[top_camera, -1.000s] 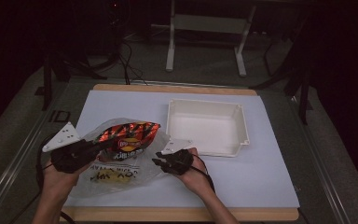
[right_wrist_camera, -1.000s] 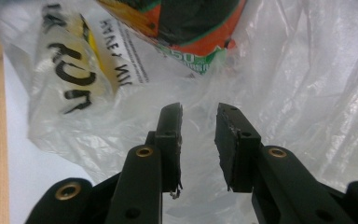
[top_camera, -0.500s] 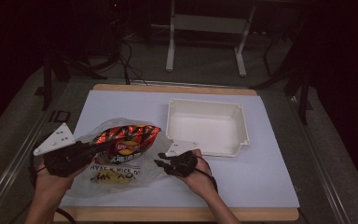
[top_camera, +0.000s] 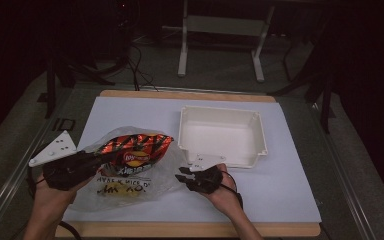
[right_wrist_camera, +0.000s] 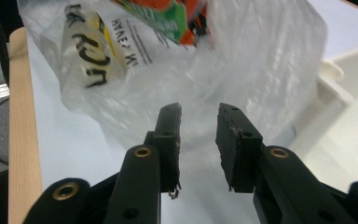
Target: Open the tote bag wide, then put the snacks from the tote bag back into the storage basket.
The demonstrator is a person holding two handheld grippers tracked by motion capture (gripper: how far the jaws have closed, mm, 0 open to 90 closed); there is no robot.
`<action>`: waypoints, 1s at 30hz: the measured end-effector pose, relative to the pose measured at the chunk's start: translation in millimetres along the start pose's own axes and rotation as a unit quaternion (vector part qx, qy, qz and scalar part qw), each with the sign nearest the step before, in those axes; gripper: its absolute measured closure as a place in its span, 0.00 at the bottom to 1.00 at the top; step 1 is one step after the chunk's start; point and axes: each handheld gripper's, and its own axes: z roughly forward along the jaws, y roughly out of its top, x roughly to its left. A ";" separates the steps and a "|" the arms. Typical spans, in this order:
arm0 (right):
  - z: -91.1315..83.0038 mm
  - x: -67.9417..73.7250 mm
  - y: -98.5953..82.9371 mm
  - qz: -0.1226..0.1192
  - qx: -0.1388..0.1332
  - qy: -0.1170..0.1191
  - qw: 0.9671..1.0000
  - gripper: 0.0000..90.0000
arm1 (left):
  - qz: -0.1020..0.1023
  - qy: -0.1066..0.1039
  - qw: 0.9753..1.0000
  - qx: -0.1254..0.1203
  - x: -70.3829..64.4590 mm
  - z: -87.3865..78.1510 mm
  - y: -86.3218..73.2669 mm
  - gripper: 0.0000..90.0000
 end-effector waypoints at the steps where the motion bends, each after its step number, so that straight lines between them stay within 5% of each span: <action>1: -1.8 -0.9 -2.3 0.003 0.000 0.000 1.000 0.78 | 0.000 -0.001 1.000 -0.001 -0.4 -0.4 0.9 0.98; 30: -42.1 -42.2 -67.4 0.067 0.016 -0.062 0.996 0.76 | -0.006 -0.034 0.999 -0.036 -3.3 -13.8 22.1 0.98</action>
